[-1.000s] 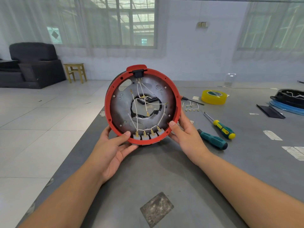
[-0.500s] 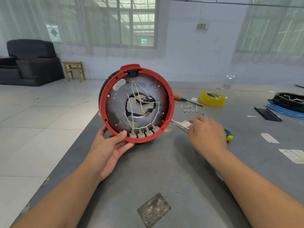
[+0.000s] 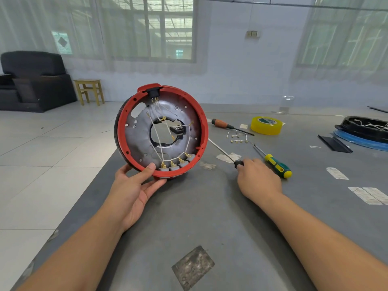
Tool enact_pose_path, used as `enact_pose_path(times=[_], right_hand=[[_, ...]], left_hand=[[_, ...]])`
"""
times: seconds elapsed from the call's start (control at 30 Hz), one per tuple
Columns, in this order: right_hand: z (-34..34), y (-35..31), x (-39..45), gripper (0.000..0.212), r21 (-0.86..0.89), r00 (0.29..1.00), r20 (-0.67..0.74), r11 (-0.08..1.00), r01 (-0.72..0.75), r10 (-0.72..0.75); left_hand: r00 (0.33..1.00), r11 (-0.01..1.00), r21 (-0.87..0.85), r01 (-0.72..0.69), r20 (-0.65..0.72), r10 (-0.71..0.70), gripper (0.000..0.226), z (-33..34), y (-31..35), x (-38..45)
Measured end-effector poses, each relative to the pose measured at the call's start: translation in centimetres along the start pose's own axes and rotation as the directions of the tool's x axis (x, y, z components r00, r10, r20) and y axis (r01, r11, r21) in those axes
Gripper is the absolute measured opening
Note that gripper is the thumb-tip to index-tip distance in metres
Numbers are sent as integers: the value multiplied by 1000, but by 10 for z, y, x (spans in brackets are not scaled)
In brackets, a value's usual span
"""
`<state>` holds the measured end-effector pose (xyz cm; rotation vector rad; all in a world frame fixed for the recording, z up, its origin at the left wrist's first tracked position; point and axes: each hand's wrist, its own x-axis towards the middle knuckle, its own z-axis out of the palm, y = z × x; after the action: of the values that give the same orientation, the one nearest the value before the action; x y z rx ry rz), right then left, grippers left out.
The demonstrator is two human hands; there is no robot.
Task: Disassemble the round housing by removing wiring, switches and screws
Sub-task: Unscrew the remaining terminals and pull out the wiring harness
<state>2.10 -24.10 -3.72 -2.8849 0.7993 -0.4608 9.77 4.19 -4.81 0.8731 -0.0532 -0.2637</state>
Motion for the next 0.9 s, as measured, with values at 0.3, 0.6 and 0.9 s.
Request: enact_pose_path(times=[0.3, 0.6, 0.9], right_hand=[[-12, -3, -17, 29, 419, 925, -251, 830, 368, -284], [-25, -3, -24, 32, 117, 823, -213, 822, 557, -527], [-24, -1, -19, 37, 12, 790, -172, 800, 599, -589]], left_hand=[[999, 1000, -6, 1, -34, -1, 65, -5, 5, 3], [999, 998, 52, -35, -40, 37, 64, -8, 5, 5], [994, 986, 126, -108, 13, 108, 62, -19, 10, 10]])
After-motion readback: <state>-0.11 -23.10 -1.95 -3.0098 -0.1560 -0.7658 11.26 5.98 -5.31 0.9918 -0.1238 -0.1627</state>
